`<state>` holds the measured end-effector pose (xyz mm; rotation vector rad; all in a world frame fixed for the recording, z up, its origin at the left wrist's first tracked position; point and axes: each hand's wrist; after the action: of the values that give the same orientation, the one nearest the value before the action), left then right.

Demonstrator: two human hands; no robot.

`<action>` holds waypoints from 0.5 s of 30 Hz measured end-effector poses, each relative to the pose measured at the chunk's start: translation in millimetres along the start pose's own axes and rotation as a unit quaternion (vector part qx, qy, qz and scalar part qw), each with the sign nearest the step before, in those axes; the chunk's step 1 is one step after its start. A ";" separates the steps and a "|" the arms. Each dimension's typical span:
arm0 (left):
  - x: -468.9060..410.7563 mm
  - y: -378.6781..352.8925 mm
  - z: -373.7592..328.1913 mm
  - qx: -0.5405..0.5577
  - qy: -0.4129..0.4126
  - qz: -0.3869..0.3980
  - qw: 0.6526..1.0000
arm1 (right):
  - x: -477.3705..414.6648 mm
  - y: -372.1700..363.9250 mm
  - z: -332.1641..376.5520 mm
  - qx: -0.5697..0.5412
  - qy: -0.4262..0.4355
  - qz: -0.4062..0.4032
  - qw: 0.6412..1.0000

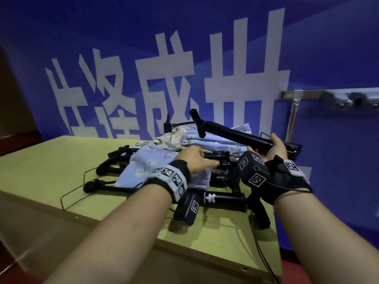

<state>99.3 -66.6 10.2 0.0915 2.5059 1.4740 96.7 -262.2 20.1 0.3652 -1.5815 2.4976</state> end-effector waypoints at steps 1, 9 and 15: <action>-2.5 -10.2 -1.4 -0.044 0.010 0.031 0.998 | 3.7 3.6 5.8 -0.008 0.007 -0.002 1.000; -8.1 -7.6 27.9 0.066 0.054 -0.056 0.995 | 7.0 23.0 31.8 -0.050 0.024 -0.008 0.998; 2.4 37.5 45.4 0.127 0.065 -0.207 0.968 | 17.2 10.9 22.3 -0.082 -0.001 0.016 0.996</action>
<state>105.0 -9.0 21.2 -0.4721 2.5939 1.0206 80.0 -286.9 24.9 0.3220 -1.7917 2.3674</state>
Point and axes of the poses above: each hand's wrist, its own x-axis away from the middle knuckle, its own y-axis out of the back of the hand, z = x × y, and after that the axes turned 8 degrees about -y, right-handed
